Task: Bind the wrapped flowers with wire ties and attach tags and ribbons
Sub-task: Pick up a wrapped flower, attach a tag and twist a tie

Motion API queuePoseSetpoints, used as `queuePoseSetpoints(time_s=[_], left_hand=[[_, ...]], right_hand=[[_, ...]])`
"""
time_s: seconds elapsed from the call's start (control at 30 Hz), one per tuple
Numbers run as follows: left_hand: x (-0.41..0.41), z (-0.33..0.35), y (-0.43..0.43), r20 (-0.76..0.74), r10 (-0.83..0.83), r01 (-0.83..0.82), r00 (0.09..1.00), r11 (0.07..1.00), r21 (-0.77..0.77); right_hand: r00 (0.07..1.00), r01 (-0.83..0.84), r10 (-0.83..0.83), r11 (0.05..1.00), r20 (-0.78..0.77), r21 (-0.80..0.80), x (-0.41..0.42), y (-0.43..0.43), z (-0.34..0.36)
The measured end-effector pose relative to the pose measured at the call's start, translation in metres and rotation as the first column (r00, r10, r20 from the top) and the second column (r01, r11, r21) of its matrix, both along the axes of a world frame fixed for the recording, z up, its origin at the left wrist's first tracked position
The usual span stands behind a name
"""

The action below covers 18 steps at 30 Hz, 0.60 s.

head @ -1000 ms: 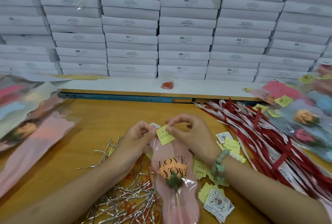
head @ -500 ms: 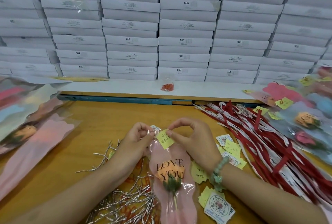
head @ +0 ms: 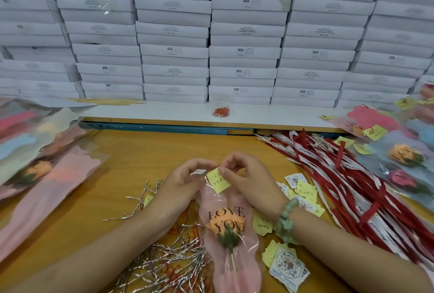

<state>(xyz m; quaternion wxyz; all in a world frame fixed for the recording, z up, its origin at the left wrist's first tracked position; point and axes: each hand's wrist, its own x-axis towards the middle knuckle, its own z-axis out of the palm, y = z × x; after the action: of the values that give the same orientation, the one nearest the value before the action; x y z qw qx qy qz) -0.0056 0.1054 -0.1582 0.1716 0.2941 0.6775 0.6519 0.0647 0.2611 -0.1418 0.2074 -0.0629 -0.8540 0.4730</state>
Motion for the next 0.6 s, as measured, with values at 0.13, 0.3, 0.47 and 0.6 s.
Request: queuePoseSetpoints(time_s=[0.13,0.3,0.47,0.6], left_hand=[[-0.0008,-0.0004,0.0005,-0.010,-0.003,0.003,1.000,0.999,0.040],[-0.0006,-0.0004,0.0006,-0.033,-0.031,0.033,0.999,0.998,0.056],[-0.0014,-0.0015,0.0001,-0.055,-0.031,0.032,0.998,0.999,0.015],[-0.0027,-0.0019,0.0011,-0.046,0.007,-0.005,0.999,0.998,0.057]], right_hand=[[1.000,-0.004,0.002,0.996,-0.030,-0.084,-0.0010,-0.0019,-0.0027],[0.995,0.018,-0.034,0.988,-0.098,-0.154,-0.0013,-0.0043,-0.0043],[0.992,-0.008,-0.008,0.993,-0.129,-0.120,0.0005,-0.0046,-0.0028],[0.992,-0.055,0.048,0.997,-0.114,-0.057,0.0035,-0.0014,0.0019]])
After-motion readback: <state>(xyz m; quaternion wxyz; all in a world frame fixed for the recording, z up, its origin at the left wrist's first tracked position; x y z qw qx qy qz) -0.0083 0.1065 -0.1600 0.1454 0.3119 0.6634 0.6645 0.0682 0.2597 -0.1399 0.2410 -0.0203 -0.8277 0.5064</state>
